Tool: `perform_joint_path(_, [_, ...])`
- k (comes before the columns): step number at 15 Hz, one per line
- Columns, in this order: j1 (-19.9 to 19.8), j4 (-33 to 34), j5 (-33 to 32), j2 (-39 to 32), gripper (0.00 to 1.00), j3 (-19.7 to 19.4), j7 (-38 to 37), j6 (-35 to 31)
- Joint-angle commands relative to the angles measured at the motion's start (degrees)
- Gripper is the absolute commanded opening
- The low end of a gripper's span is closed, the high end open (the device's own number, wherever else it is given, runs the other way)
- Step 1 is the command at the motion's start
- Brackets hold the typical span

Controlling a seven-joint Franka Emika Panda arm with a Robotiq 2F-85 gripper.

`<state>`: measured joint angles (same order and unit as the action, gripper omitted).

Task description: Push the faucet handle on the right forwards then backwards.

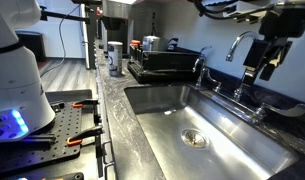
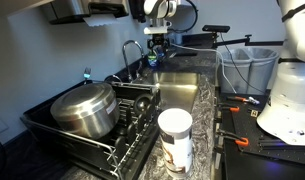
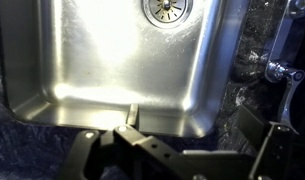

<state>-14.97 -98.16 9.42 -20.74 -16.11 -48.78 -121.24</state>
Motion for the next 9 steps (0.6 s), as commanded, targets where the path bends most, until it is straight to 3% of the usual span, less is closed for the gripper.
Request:
perform_joint_path(1, [0.1,0.3,0.1,-0.2,1.00,-0.2,0.1,0.3])
perform_joint_path(5, [0.2,0.7,-0.1,-0.8,1.00,-0.3,-0.9,-0.5])
perform_joint_path(9, [-0.7,5.5,1.6,-5.2,1.00,-0.1,-1.8,-1.6])
